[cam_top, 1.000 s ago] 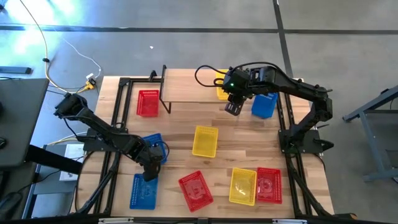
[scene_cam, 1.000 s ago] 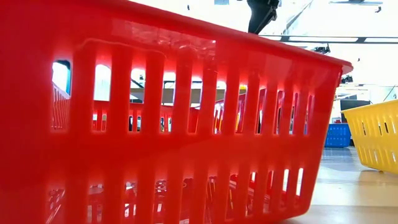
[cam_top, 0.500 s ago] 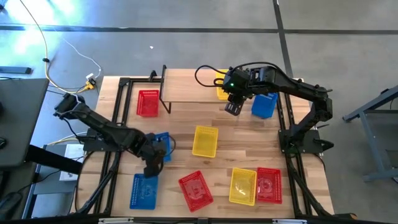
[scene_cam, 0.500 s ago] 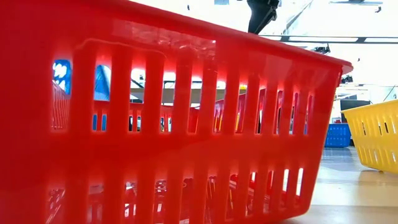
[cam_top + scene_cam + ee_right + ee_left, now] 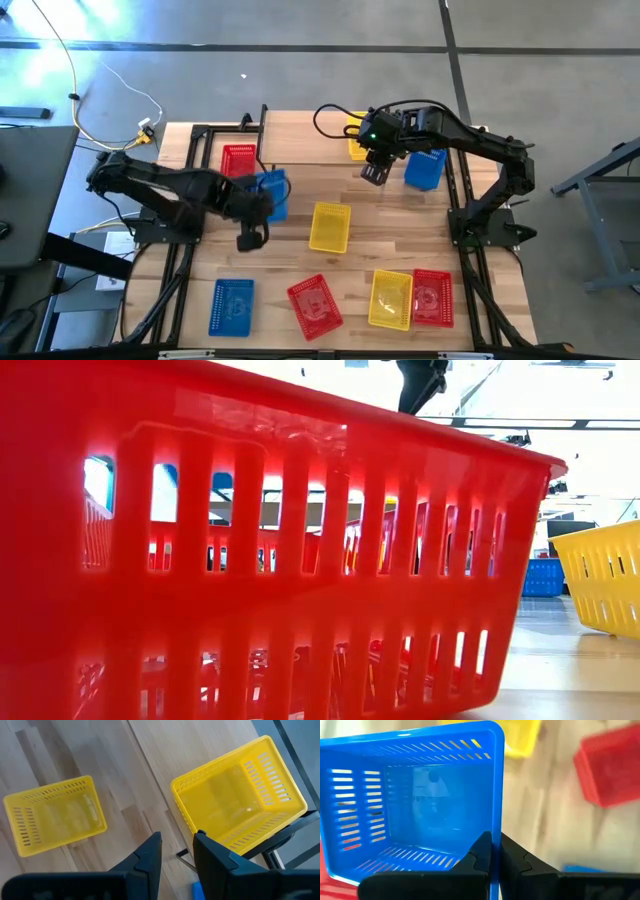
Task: Stack baskets on shelf by color
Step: Put the middle blue basket on the shelf
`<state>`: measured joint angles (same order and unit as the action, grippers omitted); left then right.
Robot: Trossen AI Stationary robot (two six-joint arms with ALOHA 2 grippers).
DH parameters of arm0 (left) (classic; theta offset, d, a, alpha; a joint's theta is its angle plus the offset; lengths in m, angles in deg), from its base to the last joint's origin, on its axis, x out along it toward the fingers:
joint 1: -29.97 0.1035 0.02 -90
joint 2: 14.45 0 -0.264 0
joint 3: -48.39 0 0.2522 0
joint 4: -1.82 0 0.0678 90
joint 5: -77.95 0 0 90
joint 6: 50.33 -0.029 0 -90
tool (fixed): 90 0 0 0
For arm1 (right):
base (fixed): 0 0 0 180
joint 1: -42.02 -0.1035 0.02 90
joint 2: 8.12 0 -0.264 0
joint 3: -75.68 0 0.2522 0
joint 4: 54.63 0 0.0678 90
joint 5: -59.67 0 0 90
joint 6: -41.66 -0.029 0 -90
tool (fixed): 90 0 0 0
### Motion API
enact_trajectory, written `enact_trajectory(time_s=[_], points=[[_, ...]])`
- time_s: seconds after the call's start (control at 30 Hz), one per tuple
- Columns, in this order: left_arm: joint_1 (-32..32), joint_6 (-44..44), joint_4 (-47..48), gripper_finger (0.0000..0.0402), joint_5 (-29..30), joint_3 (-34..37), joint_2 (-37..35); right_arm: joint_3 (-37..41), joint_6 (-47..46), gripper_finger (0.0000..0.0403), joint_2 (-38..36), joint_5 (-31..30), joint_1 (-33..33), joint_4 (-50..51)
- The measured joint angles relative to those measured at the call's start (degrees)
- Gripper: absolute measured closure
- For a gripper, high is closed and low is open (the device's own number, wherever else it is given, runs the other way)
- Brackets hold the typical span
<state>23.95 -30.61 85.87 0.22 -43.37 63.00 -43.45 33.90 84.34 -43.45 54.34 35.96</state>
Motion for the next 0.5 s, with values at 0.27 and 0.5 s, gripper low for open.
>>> enact_trajectory(time_s=[0.27, 0.5], points=[[11.7, -17.7, 0.6, 0.0401, 4.6, -6.7, 0.0, 0.0, -1.7, 0.0304, 0.0, -0.1, 0.0, -2.0], [24.2, -33.2, -0.6, 0.0401, 5.0, -7.2, 0.2, 0.0, -7.2, 0.0304, 0.0, -0.2, 0.0, -2.4]])
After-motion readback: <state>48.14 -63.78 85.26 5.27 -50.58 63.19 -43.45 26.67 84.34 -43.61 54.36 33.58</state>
